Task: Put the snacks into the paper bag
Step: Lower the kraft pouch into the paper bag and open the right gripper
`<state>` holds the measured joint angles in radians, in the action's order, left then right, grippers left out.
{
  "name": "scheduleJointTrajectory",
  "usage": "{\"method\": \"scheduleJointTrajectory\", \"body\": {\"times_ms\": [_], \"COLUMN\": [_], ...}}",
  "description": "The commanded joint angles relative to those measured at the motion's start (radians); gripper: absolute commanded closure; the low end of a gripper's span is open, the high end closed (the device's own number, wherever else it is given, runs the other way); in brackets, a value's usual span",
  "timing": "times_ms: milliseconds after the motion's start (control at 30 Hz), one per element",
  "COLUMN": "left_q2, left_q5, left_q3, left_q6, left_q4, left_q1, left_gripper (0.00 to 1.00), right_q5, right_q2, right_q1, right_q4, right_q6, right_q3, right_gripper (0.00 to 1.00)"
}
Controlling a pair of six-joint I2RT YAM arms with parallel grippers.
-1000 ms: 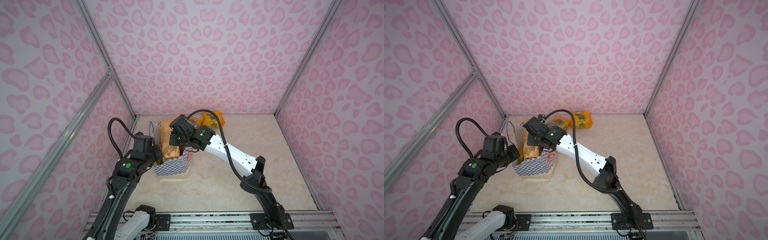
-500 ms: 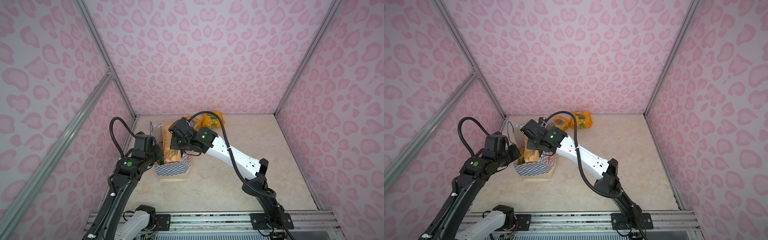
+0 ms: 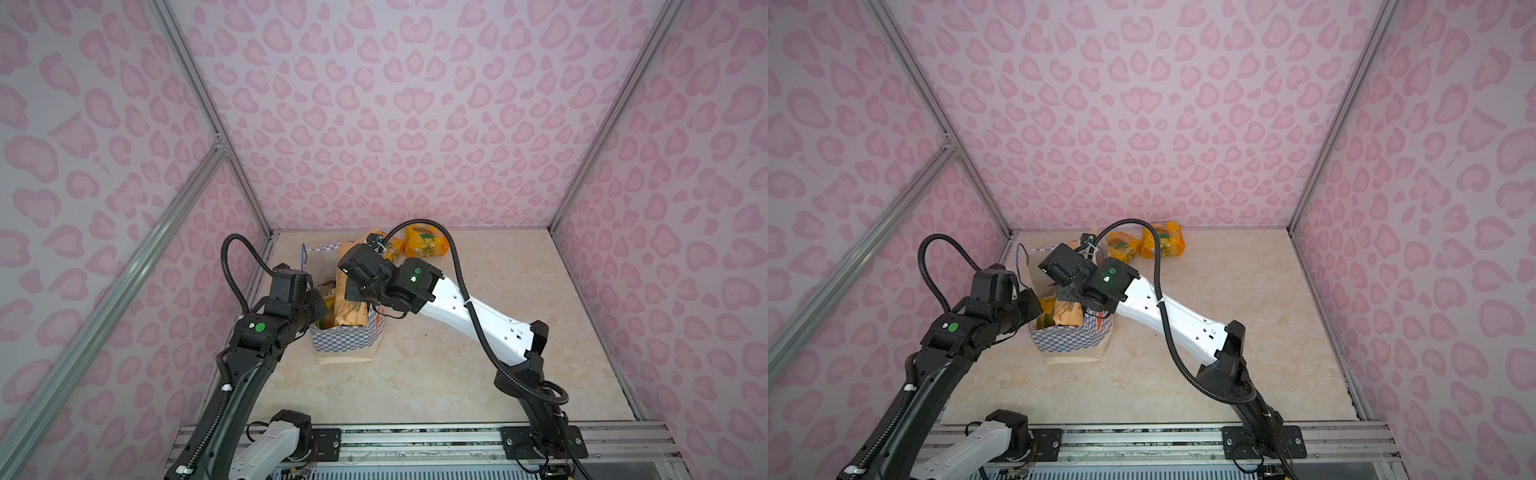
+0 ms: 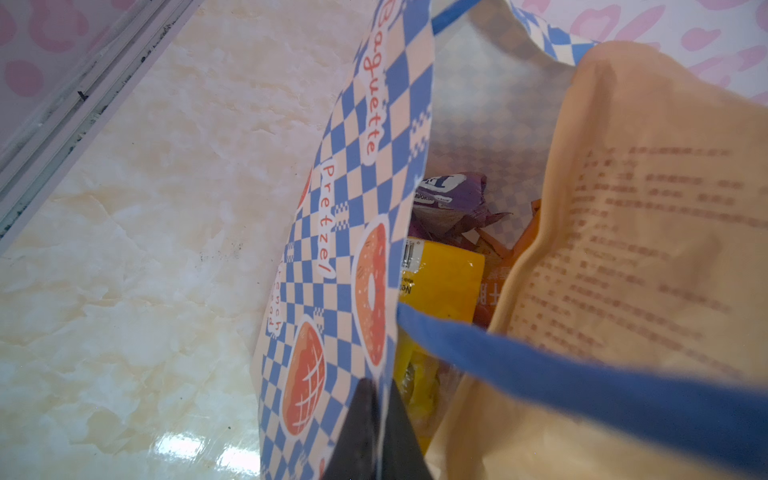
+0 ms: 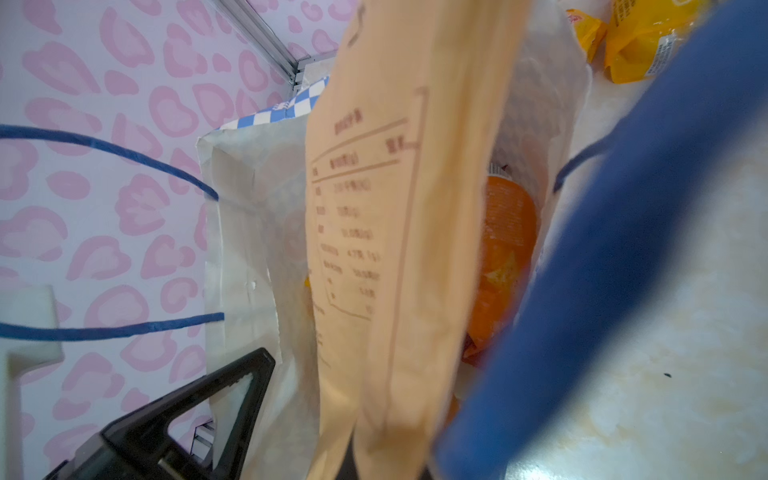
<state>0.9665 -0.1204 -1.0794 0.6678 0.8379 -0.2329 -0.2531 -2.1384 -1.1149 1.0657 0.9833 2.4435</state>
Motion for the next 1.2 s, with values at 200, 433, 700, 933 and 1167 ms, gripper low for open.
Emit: {"method": "scheduleJointTrajectory", "body": {"times_ms": [200,433,700,933,1167], "left_q2": [0.011,0.014,0.011,0.015,0.004], "left_q5": [-0.005,-0.004,-0.005,0.010,0.028], "left_q3": [0.001,0.004,0.007,0.007,0.003], "left_q6": [-0.011,-0.010,-0.014,-0.017,-0.029], "left_q4": [-0.014,-0.017,-0.013,-0.025,-0.029], "left_q1": [0.001,0.001,0.000,0.001,0.000], "left_gripper": [0.91,0.90,0.90,0.90,0.91], "right_q5": [-0.093,-0.059,0.028,0.069,0.100], "right_q2": [0.039,0.075,0.017,-0.087,-0.229], "right_q1": [-0.033,-0.021,-0.009,-0.005,0.018], "right_q4": [-0.001,-0.057,-0.062,-0.049,0.005], "right_q6": [-0.064,-0.095,-0.086,-0.079,-0.082], "right_q3": [0.023,-0.052,-0.052,0.040,0.189], "right_gripper": [0.99,1.00,1.00,1.00,1.00]}}
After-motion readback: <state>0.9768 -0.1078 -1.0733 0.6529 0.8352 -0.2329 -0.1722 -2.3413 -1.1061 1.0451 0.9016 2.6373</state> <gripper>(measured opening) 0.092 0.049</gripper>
